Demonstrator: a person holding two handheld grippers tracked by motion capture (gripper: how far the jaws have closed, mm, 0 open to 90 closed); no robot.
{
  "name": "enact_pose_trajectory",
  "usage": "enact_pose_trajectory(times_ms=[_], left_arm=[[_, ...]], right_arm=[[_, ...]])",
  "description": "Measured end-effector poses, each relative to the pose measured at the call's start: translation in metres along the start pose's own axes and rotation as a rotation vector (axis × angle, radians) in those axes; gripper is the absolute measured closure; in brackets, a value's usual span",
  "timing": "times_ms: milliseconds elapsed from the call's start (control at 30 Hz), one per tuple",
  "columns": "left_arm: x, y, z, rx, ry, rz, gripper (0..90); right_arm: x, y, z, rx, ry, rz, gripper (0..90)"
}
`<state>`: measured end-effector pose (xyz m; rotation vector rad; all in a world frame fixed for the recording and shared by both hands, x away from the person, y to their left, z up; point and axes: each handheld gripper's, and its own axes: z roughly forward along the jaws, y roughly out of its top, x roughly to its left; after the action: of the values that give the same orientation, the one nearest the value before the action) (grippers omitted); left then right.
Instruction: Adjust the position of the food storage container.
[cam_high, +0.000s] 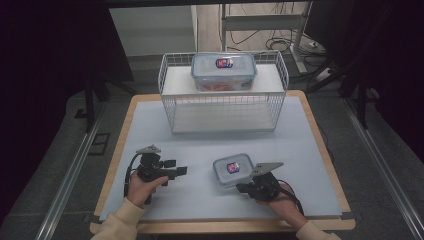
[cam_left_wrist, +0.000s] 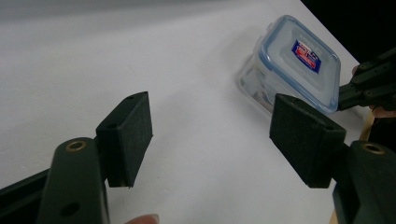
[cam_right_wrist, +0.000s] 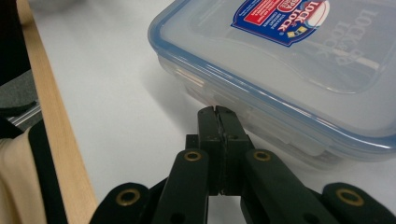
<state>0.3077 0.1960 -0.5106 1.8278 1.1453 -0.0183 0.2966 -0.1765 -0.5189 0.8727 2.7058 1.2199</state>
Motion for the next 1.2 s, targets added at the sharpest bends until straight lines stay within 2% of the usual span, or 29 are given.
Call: enact_pose_trajectory(times_ms=[200, 367, 633, 867, 1033, 1200], left_arm=[[0.0, 0.0, 0.001, 0.003, 0.001, 0.005, 29.8], [0.0, 0.0, 0.002, 0.006, -0.001, 0.004, 29.7], [0.0, -0.001, 0.001, 0.004, -0.003, 0.004, 29.6], [0.001, -0.001, 0.001, 0.005, -0.005, 0.002, 29.6], [0.001, -0.001, 0.002, 0.005, -0.005, 0.003, 29.6], [0.001, -0.002, 0.001, 0.003, -0.006, 0.001, 29.6]], right_arm=[[0.001, -0.001, 0.0, 0.002, 0.006, -0.004, 89.4], [0.013, 0.002, 0.005, -0.001, 0.024, -0.044, 89.4], [0.024, 0.011, 0.023, -0.001, -0.032, -0.077, 89.4], [0.026, 0.02, 0.034, -0.028, -0.062, -0.049, 89.4], [0.029, 0.027, 0.046, -0.044, -0.082, -0.047, 89.4], [0.032, 0.029, 0.048, -0.042, -0.066, -0.049, 89.4]])
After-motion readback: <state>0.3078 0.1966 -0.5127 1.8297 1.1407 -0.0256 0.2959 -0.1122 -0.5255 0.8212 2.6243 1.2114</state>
